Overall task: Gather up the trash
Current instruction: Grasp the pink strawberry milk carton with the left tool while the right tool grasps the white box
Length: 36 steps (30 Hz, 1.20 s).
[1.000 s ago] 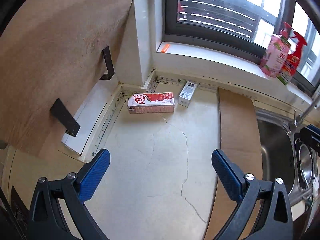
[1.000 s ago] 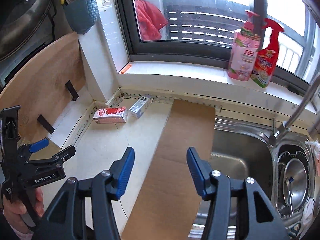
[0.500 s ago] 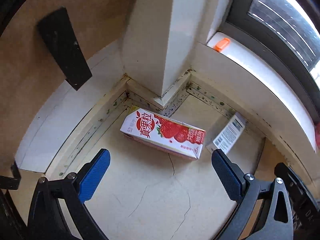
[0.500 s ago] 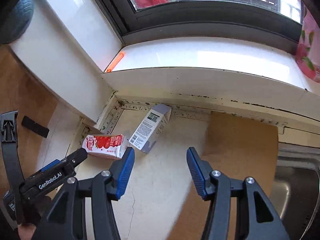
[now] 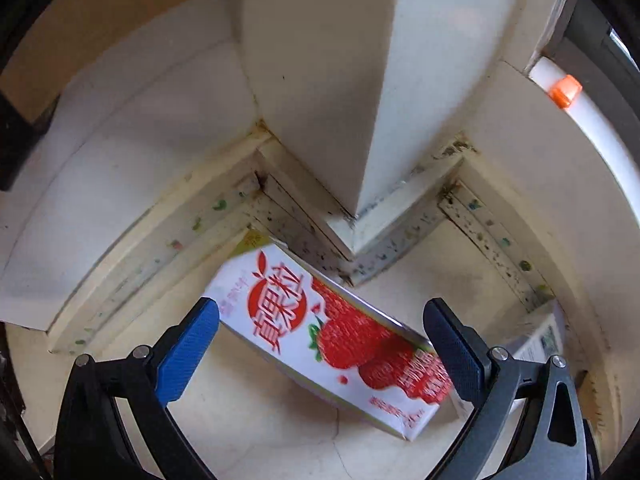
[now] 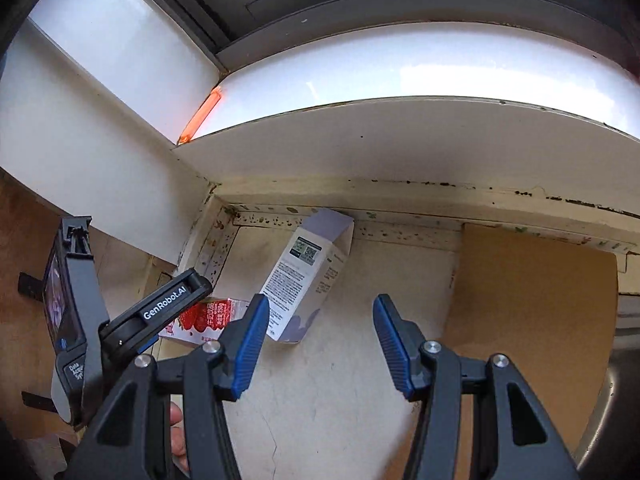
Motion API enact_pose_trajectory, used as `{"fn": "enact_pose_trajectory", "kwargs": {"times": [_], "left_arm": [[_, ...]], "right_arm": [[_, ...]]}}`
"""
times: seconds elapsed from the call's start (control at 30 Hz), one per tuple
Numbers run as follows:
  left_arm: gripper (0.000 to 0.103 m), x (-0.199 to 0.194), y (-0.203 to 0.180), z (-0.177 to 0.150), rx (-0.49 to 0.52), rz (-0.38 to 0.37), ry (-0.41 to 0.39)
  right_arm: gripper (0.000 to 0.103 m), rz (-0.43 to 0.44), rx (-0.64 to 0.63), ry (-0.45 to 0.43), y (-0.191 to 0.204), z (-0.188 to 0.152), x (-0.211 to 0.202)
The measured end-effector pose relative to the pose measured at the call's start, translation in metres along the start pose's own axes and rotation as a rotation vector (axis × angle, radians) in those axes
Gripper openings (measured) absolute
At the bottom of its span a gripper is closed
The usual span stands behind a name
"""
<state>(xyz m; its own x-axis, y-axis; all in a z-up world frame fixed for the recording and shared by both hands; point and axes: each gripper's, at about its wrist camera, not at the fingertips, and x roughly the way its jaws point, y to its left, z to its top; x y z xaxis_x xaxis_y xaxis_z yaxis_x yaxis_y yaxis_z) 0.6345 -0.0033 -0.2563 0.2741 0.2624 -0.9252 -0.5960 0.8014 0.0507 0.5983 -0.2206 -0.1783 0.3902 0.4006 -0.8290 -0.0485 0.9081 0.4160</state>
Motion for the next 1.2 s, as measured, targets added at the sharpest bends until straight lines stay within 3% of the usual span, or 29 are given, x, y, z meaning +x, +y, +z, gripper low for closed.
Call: {"fn": "enact_pose_trajectory", "kwargs": {"times": [0.17, 0.43, 0.67, 0.9, 0.97, 1.13, 1.2], "left_arm": [[0.101, 0.007, -0.013, -0.002, 0.064, 0.051, -0.028], [0.101, 0.006, -0.011, -0.014, 0.168, 0.004, -0.018], [0.101, 0.021, 0.02, -0.028, 0.089, -0.093, 0.108], [0.1, 0.029, 0.034, -0.035, 0.052, -0.119, 0.141], [0.096, 0.029, 0.034, -0.037, 0.057, -0.128, 0.139], [0.06, 0.026, 0.028, -0.057, 0.085, -0.163, 0.161], [0.06, 0.024, 0.025, -0.062, 0.106, -0.163, 0.148]], "right_arm": [[0.055, 0.015, 0.012, 0.005, 0.003, 0.004, 0.01], [0.055, -0.002, 0.009, 0.018, 0.016, 0.013, 0.035], [0.055, -0.042, -0.004, 0.032, 0.03, 0.018, 0.057], [0.055, -0.123, -0.041, 0.072, 0.039, 0.015, 0.079], [0.054, -0.123, -0.039, 0.077, 0.037, 0.014, 0.079], [0.052, -0.153, -0.061, 0.09, 0.039, 0.009, 0.078], [0.05, -0.155, -0.067, 0.099, 0.038, 0.006, 0.077]]}}
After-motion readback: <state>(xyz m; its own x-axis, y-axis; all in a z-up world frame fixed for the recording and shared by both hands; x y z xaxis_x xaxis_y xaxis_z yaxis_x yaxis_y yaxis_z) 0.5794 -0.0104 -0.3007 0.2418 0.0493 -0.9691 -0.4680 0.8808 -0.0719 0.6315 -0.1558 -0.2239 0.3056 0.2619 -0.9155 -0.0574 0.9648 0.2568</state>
